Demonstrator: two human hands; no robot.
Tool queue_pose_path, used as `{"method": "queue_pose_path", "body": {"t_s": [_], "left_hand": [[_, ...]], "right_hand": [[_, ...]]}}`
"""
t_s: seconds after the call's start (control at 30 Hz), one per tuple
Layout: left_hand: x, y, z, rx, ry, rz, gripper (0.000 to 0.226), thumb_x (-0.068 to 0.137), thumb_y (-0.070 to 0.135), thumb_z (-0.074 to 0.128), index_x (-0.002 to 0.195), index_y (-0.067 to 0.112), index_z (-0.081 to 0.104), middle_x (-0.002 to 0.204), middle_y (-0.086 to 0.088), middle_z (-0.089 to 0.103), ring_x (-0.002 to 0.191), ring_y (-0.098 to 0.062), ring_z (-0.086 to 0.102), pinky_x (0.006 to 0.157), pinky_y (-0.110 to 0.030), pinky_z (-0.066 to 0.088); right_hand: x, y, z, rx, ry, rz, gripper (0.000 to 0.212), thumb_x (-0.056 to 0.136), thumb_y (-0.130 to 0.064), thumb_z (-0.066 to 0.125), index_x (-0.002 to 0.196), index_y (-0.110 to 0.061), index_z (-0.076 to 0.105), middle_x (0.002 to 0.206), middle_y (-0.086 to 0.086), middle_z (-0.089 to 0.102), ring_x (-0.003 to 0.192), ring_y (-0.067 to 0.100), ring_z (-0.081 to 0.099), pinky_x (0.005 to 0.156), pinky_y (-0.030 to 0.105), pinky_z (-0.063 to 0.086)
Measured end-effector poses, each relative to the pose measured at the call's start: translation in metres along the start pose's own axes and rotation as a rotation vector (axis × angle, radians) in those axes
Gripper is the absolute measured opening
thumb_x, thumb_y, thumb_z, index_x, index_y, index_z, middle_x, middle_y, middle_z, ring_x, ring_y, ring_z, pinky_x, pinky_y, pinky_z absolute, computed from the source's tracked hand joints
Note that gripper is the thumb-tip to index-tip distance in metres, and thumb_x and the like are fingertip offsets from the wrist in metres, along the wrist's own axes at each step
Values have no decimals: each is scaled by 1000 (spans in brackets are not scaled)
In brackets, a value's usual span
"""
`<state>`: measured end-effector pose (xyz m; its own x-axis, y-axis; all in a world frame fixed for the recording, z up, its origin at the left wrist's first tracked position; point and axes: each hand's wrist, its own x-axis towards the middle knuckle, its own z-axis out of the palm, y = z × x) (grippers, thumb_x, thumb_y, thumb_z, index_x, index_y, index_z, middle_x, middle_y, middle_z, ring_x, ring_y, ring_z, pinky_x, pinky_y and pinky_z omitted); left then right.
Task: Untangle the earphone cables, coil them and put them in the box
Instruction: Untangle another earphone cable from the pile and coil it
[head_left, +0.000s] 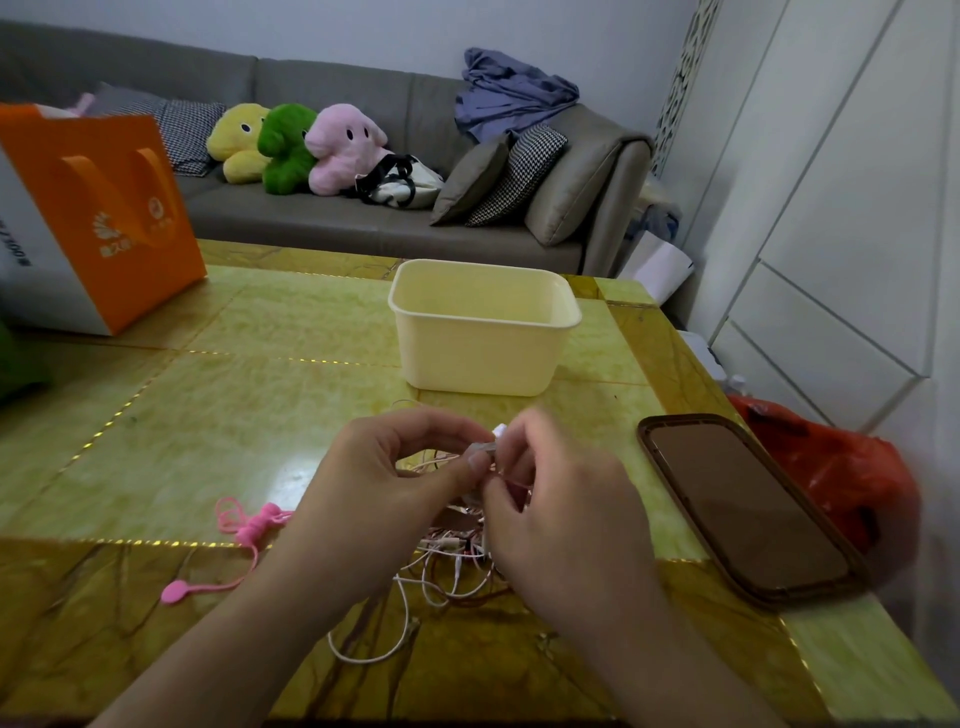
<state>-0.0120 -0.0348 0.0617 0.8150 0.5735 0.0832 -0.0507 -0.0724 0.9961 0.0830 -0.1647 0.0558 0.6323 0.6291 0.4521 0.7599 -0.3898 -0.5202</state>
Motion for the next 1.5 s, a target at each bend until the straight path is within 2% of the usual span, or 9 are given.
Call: {"method": "queue_pose_path", "body": {"t_s": [0.1,0.27,0.43,0.53,0.77,0.93,1.07,1.17,1.5], "left_hand": [[0,0,-1,17,-25,-5,13,90,3,77,100,10,80,94,-9,81,77,-30,80,70,-38,66],[-2,2,-4,81,-69,3,19,91,1,76,99,17,82,89,-8,82,80,-29,81,73,-39,66],[-6,4,-1,94,-64,3,16,90,10,80,97,24,83,84,-11,81,82,-30,80,83,-50,64],[-5,4,2,60,2,2,13,90,21,79,102,17,77,97,-9,80,82,-37,79,83,-60,63],[-1,0,2,145,-51,-46,36,89,51,73,98,18,82,93,-6,81,93,-25,77,93,-50,60],[-3,-4,5,55,-74,9,41,73,25,88,111,14,75,101,-1,82,99,-15,78,86,-30,63],[-1,-9,4,82,-60,27,30,80,6,87,106,11,73,99,-5,81,97,-23,79,87,-45,65],[0,-11,3,86,-57,62,16,86,10,83,99,10,73,95,-7,81,96,-26,79,91,-58,61],[2,-14,3,1,57,101,11,86,2,80,96,3,74,90,-9,82,90,-26,80,88,-47,63]], "right_hand": [[2,0,-4,-16,-39,-10,28,92,-40,60,118,-39,47,73,-6,62,70,21,62,57,40,50],[3,5,-2,-99,-59,-16,23,88,-48,53,86,-27,61,64,-4,57,62,21,56,51,36,40],[4,10,2,-81,21,-20,21,87,-46,59,81,-26,62,60,-4,56,57,23,55,48,39,44],[4,10,1,-76,88,-60,20,91,-42,64,81,-24,66,58,-6,59,54,19,57,46,41,47],[3,10,0,-100,143,-92,24,93,-37,67,76,-22,62,56,-5,53,51,18,51,45,41,43],[3,10,-2,-111,100,-86,15,81,-39,59,83,-26,66,58,-5,56,53,21,52,44,39,43],[2,10,-2,-131,62,-65,14,77,-36,59,79,-24,65,55,-5,54,50,22,50,41,39,40],[2,11,-1,-89,48,-29,16,83,-39,66,79,-24,64,55,-6,51,52,19,49,43,38,39],[5,11,-3,241,-87,-15,8,92,-25,64,90,-26,72,58,-1,58,55,19,56,52,43,48]]}}
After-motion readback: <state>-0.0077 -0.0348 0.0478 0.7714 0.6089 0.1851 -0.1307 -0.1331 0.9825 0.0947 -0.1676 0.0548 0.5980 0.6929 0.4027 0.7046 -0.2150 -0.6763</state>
